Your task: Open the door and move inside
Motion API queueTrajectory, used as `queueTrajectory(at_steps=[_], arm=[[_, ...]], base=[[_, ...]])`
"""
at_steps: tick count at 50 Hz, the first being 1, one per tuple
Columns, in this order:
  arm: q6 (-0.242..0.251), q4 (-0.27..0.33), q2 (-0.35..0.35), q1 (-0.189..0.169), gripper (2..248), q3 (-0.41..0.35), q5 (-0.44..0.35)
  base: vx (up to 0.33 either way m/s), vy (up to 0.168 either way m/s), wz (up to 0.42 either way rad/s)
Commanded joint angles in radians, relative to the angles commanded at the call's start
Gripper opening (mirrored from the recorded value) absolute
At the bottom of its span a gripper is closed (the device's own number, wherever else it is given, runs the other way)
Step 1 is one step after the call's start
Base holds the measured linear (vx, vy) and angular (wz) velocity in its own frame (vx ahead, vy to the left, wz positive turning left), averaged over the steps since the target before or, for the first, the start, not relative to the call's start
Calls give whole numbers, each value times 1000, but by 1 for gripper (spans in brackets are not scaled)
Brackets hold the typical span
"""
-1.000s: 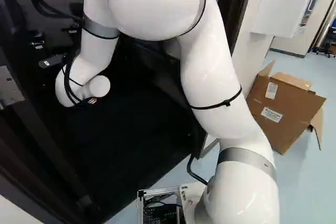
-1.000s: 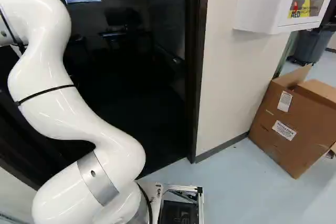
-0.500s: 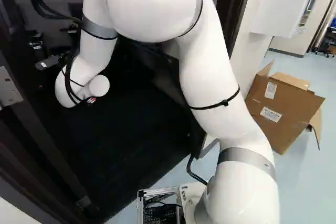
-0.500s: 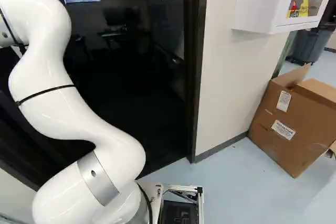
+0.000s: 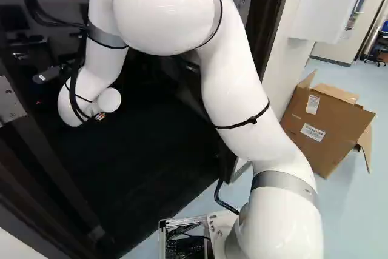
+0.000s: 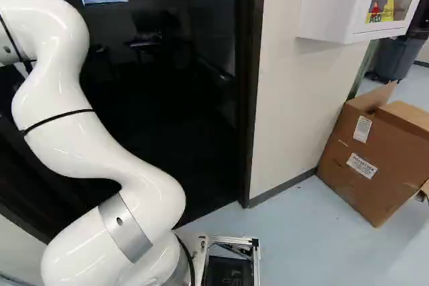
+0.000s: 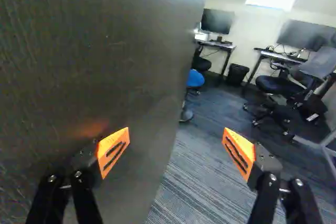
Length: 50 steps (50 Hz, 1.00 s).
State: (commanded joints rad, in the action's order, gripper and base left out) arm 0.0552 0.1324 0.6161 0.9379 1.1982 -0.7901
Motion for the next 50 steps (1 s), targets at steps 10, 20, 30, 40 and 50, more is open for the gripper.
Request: queueTrajectory(at_steps=[10, 20, 30, 40, 50], arm=[[0, 0, 3, 1, 247, 4, 0], [0, -1, -5, -2, 247, -7, 0], [0, -15, -33, -12, 247, -44, 0], [0, -36, -69, -27, 247, -91, 0], [0, -65, -103, -44, 247, -135, 0]], base=[[0, 0, 0], [0, 0, 0], [0, 0, 0], [0, 0, 0], [0, 0, 0]])
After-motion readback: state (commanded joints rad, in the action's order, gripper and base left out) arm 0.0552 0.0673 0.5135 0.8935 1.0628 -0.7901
